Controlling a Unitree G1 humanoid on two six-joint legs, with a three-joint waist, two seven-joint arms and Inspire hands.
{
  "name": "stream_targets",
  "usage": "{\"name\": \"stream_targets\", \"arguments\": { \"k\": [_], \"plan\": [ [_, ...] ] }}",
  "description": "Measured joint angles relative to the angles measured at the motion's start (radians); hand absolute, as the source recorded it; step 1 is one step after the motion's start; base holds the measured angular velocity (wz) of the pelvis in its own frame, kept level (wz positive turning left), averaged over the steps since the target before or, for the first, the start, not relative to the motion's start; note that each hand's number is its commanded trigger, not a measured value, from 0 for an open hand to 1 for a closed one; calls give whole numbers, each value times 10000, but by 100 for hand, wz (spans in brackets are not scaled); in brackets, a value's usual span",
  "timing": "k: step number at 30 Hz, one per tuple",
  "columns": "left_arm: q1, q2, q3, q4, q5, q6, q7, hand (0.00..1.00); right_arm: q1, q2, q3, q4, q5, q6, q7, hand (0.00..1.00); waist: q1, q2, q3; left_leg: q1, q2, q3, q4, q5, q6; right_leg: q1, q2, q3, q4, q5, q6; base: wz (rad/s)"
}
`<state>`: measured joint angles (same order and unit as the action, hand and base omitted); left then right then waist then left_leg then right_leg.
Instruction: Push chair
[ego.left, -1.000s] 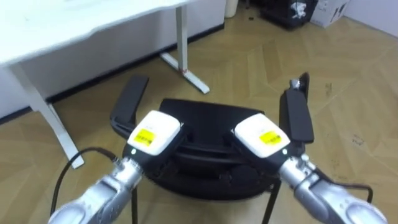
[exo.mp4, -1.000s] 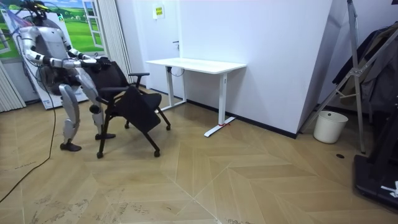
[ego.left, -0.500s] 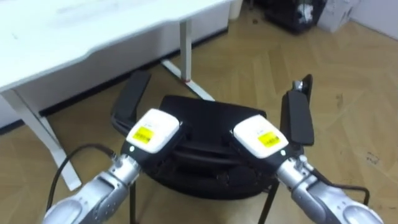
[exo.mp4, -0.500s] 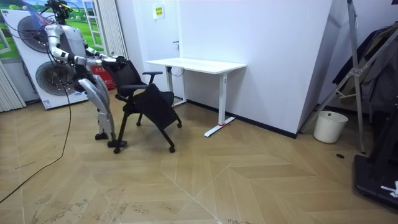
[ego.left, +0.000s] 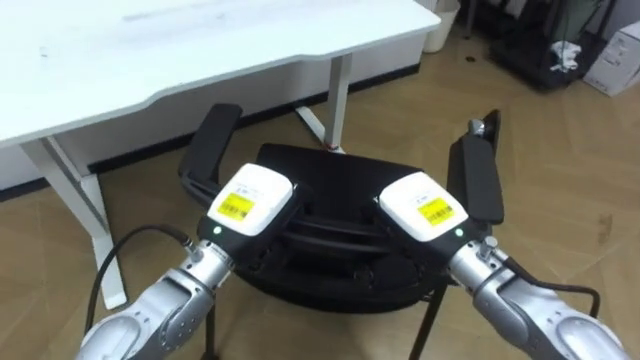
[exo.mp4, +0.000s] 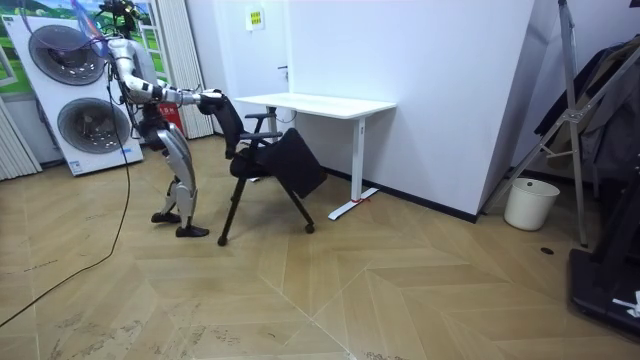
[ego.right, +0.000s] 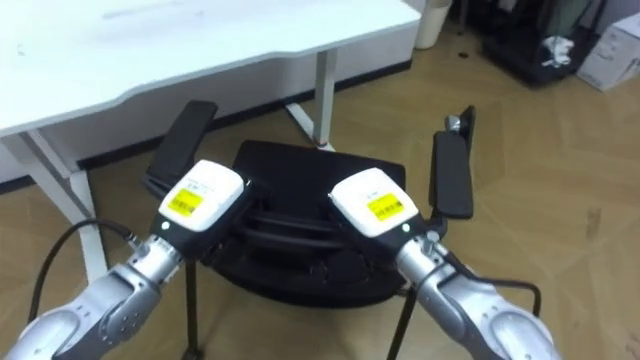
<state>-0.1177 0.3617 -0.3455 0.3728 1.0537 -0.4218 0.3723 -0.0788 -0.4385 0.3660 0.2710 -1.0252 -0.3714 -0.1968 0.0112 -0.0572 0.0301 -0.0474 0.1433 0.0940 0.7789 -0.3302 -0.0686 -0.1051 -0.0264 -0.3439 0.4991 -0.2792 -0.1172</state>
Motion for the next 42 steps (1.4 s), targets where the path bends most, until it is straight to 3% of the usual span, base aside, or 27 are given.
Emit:
{"name": "stream_targets", "arguments": {
  "k": [1, 3, 6, 7, 9, 11, 13, 14, 18, 19, 22, 24, 26, 28, 33, 34, 36, 37, 38, 39, 40, 41, 42],
  "plan": [
    [-26, -6, -1, 14, 8, 10, 37, 100, -13, -2, -20, -7, 2, -1, -16, 100, -23, -31, -5, -210, 153, 131, 334, 149, -17, 126, 4, -161, -91, -105, -42, 47],
    [-90, -81, -6, 32, 45, 72, 92, 100, -20, -1, -72, -2, 28, 21, -52, 100, -53, -122, 24, -731, 291, 156, 285, 96, -47, 352, 9, -395, -366, -151, -67, 39],
    [34, -201, -27, -1, 189, 227, 184, 100, -5, 2, -66, 37, 10, 52, 39, 100, -5, -307, 14, -1668, 309, 264, -785, 182, -77, 909, -45, -652, -975, -158, -41, 21],
    [55, -206, -33, 11, 210, 232, 191, 100, 9, 17, -55, 85, 5, 44, 24, 100, 16, -372, 10, -1930, 212, 393, -1675, 352, -114, 1114, -48, -715, -1181, -161, -3, 13],
    [98, -227, -27, 14, 250, 232, 267, 100, 29, 26, -57, 93, -66, 44, -35, 100, 59, -385, -4, -2128, 113, 688, -3212, 1075, -18, 1350, -47, -779, -1408, -187, 68, 7],
    [144, -261, 6, 11, 313, 232, 302, 100, 43, 26, -57, 82, -206, 38, -102, 100, 192, -388, -99, -2134, -255, 660, -4311, 2467, 249, 1616, -73, -768, -1610, -251, 209, 0],
    [161, -276, 51, -19, 317, 231, 298, 100, 37, 37, -68, 68, -203, 37, -112, 100, 213, -411, -152, -1939, -491, 515, -4677, 3218, 399, 1770, -129, -761, -1712, -334, 358, 6],
    [153, -277, 89, -22, 362, 232, 288, 100, 22, 82, -68, 68, -241, 70, -118, 100, 239, -511, -230, -1825, -662, 514, -4738, 3264, 421, 1798, -249, -736, -1711, -375, 461, 11],
    [48, -264, 296, -87, 395, 232, 147, 100, -35, 134, -43, -142, -276, 91, -83, 100, 462, -637, -218, -1645, -933, 573, -4738, 3081, 526, 2017, -500, -737, -1741, -395, 636, 6],
    [4, -173, 297, -105, 397, 232, 117, 100, 7, 220, -32, -205, -277, 94, -51, 100, 488, -733, -176, -1605, -1019, 593, -4726, 3005, 541, 2121, -583, -797, -1715, -448, 730, 12],
    [-46, -41, 318, -123, 411, 254, 1, 100, 42, 453, -26, -223, -372, 170, 66, 100, 480, -790, -154, -1575, -1116, 673, -4610, 2747, 668, 2099, -803, -1063, -1358, -567, 942, 7],
    [-89, -117, 320, -65, 517, 272, -126, 100, 61, 466, -27, -200, -482, 240, 81, 100, 466, -787, -155, -1513, -1222, 746, -4509, 2588, 794, 1945, -1097, -1151, -717, -648, 1085, -3],
    [-97, -352, 425, -17, 719, 281, -277, 100, 70, 443, -49, -76, -474, 230, 112, 100, 487, -777, -151, -1562, -1269, 772, -3997, 2127, 985, 1476, -1573, -1234, 857, -680, 1225, -5],
    [-108, -372, 433, -11, 806, 303, -325, 100, 70, 498, -49, -14, -477, 207, 154, 100, 485, -761, -141, -1595, -1334, 694, -3613, 1804, 1073, 1163, -1871, -1128, 1855, -564, 1429, 0],
    [-162, -320, 453, -24, 808, 314, -334, 100, 54, 611, -49, 93, -400, 224, 101, 100, 648, -732, -129, -1810, -1544, 548, -2960, 1308, 1454, 1039, -2030, -876, 2243, -550, 1449, 7],
    [-192, -316, 470, -26, 808, 312, -325, 100, 32, 637, -50, 97, -400, 254, 90, 100, 781, -729, -127, -1842, -1607, 337, -2929, 1265, 1513, 996, -2010, -769, 2248, -506, 1501, 0],
    [-198, -286, 479, -29, 822, 304, -304, 100, 28, 702, -49, 100, -416, 320, 88, 100, 1075, -592, -48, -1727, -1756, -184, -2947, 1240, 1568, 964, -1860, -570, 2326, -183, 1531, -4],
    [-167, -272, 521, -35, 889, 273, -251, 100, 14, 776, -45, 164, -456, 321, 59, 100, 1288, -438, 46, -1588, -1832, -761, -3002, 1231, 1587, 829, -1637, -356, 2421, 64, 1436, -13],
    [-112, -197, 610, -58, 904, 195, -145, 100, -21, 948, -37, 231, -567, 323, 13, 100, 1356, -375, 73, -1531, -1927, -1432, -3207, 1258, 1606, 491, -1190, 131, 2240, -198, 1315, -14],
    [5, -93, 796, -153, 905, 132, -67, 100, -158, 1110, 22, 260, -813, 340, -14, 100, 1476, -300, 62, -1485, -1934, -2002, -3530, 1404, 1550, 83, -651, 371, 1552, -361, 1218, -4],
    [44, -18, 849, -154, 905, 90, 21, 100, -222, 1188, 57, 319, -874, 340, -54, 100, 1489, -285, 64, -1444, -1958, -2299, -3720, 1526, 1517, -76, -443, 397, 1086, -345, 1207, 19],
    [77, 96, 927, -130, 926, 15, 160, 100, -289, 1344, 57, 361, -1048, 347, -111, 100, 1513, -312, 43, -1321, -2060, -2887, -4083, 1822, 1458, -407, -172, 562, 151, -247, 1145, 33],
    [103, 119, 960, -130, 947, 12, 211, 100, -322, 1395, 57, 363, -1099, 349, -84, 100, 1520, -334, 29, -1257, -2137, -3147, -4222, 1916, 1432, -584, -80, 768, -286, -125, 1147, 65]
  ]
}}
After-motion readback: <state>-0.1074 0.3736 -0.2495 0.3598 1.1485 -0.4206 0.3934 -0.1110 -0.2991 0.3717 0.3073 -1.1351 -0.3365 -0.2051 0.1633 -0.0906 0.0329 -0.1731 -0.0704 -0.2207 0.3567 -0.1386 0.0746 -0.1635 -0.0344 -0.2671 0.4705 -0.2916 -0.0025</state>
